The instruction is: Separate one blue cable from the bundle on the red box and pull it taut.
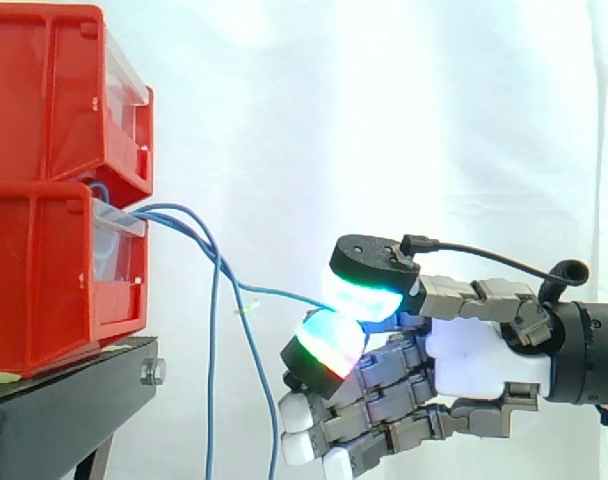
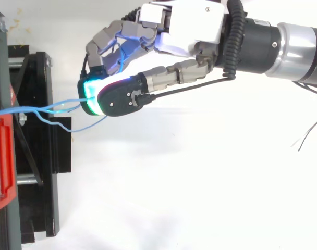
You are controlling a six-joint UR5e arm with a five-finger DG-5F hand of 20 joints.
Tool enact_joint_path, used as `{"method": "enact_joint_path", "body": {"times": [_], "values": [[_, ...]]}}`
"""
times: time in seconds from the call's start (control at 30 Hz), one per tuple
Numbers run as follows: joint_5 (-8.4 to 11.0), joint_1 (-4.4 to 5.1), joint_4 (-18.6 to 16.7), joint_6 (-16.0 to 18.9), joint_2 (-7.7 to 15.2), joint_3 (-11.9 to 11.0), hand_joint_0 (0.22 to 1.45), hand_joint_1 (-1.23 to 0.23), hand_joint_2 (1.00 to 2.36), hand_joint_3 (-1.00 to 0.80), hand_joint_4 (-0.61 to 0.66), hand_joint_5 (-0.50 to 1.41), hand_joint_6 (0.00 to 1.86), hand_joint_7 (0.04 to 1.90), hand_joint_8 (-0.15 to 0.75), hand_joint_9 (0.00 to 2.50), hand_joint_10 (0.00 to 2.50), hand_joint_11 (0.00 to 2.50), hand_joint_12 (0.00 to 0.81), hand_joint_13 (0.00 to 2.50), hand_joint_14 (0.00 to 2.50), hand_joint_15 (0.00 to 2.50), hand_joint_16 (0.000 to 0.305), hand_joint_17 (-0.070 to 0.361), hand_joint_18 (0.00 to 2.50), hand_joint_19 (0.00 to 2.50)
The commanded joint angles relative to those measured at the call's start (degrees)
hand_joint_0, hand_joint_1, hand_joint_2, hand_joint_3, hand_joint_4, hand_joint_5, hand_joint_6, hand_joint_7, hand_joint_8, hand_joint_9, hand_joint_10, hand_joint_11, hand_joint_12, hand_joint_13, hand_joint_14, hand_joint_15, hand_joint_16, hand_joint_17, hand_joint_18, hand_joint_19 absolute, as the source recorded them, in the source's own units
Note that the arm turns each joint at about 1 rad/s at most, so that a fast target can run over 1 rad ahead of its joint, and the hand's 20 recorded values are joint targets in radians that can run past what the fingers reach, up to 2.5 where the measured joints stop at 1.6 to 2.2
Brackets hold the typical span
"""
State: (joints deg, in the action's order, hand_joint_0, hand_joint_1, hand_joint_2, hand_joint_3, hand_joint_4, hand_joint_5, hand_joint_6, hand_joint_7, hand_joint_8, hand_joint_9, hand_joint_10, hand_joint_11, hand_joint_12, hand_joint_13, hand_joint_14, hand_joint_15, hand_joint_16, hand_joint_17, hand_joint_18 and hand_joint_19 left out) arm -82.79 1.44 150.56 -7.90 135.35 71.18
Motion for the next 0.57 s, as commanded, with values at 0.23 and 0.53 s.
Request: {"method": "enact_joint_path", "body": {"times": [0.23,0.53], "values": [[0.00,0.05,0.00,-0.01,0.00,0.02,0.66,-0.75,1.02,-0.13,-0.05,-0.14,0.94,1.05,0.237,0.80,0.02,0.48,0.288,0.58,0.02,0.39,0.043,0.096,0.50,0.42],[0.00,0.14,0.00,-0.01,0.00,0.02,0.65,-0.76,1.02,-0.11,-0.04,-0.13,0.93,1.05,0.234,0.79,0.02,0.47,0.283,0.60,0.02,0.41,0.042,0.095,0.51,0.42]]}}
